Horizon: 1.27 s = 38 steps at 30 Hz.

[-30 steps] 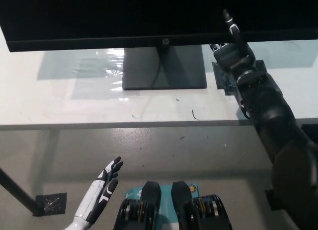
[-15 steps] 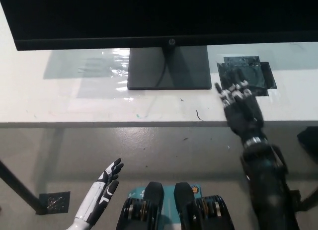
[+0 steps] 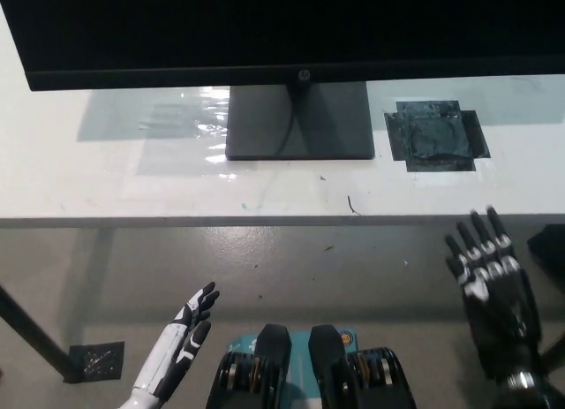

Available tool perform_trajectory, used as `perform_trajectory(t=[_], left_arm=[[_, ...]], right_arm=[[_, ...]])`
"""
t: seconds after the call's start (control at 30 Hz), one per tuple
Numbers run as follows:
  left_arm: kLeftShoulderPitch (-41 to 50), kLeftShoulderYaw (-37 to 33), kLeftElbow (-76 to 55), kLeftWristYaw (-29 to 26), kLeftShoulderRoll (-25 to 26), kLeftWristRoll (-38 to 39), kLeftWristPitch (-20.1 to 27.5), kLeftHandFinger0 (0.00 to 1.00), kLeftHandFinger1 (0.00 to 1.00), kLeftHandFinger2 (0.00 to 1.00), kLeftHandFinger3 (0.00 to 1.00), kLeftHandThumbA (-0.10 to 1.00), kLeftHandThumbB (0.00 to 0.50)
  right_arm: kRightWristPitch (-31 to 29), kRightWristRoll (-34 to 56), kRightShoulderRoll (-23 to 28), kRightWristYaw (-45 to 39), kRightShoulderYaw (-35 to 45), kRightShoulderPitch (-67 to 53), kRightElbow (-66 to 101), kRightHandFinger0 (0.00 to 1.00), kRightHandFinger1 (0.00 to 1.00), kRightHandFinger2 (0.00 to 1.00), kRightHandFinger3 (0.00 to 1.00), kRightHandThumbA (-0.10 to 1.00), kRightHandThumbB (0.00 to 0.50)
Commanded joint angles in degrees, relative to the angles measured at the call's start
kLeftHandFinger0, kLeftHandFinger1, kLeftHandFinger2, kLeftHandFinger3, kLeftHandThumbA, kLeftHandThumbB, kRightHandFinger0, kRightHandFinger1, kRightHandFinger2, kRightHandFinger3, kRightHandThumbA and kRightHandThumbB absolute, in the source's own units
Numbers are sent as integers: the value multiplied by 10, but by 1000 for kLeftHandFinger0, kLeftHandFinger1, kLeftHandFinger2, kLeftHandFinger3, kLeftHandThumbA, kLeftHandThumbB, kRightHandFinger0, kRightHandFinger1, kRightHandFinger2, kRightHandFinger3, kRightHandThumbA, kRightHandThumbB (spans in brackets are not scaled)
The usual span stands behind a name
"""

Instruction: The monitor is being placed at the center of the desk and the robot uses its right hand to grab on the right side of the monitor and tilt the angle of the montior sideways.

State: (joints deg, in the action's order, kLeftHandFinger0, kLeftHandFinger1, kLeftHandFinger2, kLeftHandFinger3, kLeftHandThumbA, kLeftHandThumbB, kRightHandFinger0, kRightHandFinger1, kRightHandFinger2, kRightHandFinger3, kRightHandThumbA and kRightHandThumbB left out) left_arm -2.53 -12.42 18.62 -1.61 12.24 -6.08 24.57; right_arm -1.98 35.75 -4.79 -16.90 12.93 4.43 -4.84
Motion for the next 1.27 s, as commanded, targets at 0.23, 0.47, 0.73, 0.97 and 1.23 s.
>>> perform_trajectory(t=[0.23,0.47,0.73,0.97,1.23], left_arm=[[-10,-5,-7,-15,15,-4,24,1000,1000,1000,1000,1000,367],[4,-11,-12,-25,14,-8,24,1000,1000,1000,1000,1000,350],[11,-5,-17,-21,15,-5,24,1000,1000,1000,1000,1000,366],[25,-9,-24,-21,16,-8,24,1000,1000,1000,1000,1000,365],[23,-7,-22,-18,17,-4,24,1000,1000,1000,1000,1000,365]], right_arm=[[-249,-350,-41,-45,-103,-133,253,1000,1000,1000,1000,1000,291],[-249,-477,45,164,-177,-93,86,1000,1000,1000,1000,1000,341],[-249,-527,106,303,-261,-41,-39,1000,1000,1000,1000,1000,333],[-249,-510,121,333,-299,-28,-86,1000,1000,1000,1000,1000,350],[-249,-504,137,383,-337,-12,-103,1000,1000,1000,1000,1000,358]])
